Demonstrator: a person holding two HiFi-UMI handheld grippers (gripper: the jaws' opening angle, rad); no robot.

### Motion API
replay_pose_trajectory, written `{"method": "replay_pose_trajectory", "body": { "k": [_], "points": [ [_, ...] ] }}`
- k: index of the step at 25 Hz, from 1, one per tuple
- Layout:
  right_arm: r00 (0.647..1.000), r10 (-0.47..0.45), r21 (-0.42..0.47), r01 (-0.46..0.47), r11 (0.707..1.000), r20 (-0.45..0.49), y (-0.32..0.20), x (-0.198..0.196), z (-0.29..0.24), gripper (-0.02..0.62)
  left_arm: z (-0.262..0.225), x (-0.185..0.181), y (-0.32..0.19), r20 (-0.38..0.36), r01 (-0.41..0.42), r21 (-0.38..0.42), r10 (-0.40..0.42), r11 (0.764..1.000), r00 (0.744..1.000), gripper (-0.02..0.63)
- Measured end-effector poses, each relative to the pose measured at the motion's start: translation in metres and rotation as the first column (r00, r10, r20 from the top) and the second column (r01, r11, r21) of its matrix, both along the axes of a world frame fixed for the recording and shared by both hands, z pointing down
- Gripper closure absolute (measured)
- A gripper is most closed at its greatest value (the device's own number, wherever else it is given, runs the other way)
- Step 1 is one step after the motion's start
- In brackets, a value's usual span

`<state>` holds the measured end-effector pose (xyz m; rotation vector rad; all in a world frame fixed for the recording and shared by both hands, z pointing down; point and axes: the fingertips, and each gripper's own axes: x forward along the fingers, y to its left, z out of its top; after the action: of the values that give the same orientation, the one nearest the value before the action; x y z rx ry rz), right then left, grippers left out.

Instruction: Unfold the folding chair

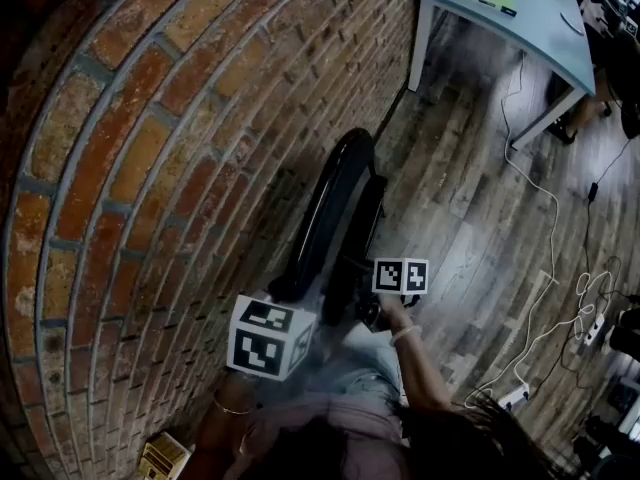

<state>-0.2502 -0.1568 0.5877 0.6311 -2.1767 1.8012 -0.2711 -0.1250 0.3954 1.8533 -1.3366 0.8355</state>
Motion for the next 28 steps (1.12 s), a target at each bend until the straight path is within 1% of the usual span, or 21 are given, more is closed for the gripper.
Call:
{"method": "replay_pose_trajectory", "body": {
  "k": [4, 6, 8, 11, 14, 19, 23, 28],
  "points": [
    [0.999, 0.027, 0.01, -0.027, 1.0, -0.025, -0.003, 0.03, 0.001, 0.5, 0.001, 0.023, -0.002, -0.011, -0.034, 0.007, 0.034, 0.999, 0.999, 0.529],
    [0.998, 0.061, 0.002, -0.061, 0.998, -0.022, -0.005, 0.045, 0.002, 0.502, 0.002, 0.036, -0.003, -0.012, -0.061, 0.012, 0.061, 0.998, 0.998, 0.529],
    [0.995, 0.102, -0.015, -0.102, 0.995, -0.015, -0.005, 0.058, 0.003, 0.502, 0.002, 0.048, -0.004, 0.003, -0.099, 0.019, 0.099, 0.995, 0.995, 0.531],
    [0.986, 0.167, -0.035, -0.167, 0.985, -0.004, -0.005, 0.082, 0.004, 0.506, 0.003, 0.071, -0.004, -0.011, -0.143, 0.019, 0.143, 0.99, 0.99, 0.532],
    [0.978, 0.209, -0.045, -0.208, 0.977, 0.01, -0.004, 0.099, 0.004, 0.509, 0.001, 0.086, -0.005, -0.012, -0.173, 0.024, 0.173, 0.985, 0.985, 0.532],
    [0.971, 0.239, -0.043, -0.238, 0.97, 0.016, -0.008, 0.127, 0.004, 0.509, -0.002, 0.113, -0.009, -0.002, -0.208, 0.038, 0.208, 0.977, 0.978, 0.532],
    [0.969, 0.246, -0.041, -0.246, 0.968, 0.01, -0.01, 0.148, 0.004, 0.509, -0.003, 0.135, -0.012, 0.003, -0.226, 0.045, 0.227, 0.973, 0.974, 0.532],
    [0.967, 0.253, -0.039, -0.253, 0.967, -0.011, -0.009, 0.176, 0.005, 0.509, -0.002, 0.161, -0.009, -0.006, -0.249, 0.033, 0.25, 0.968, 0.968, 0.529]
  ]
}}
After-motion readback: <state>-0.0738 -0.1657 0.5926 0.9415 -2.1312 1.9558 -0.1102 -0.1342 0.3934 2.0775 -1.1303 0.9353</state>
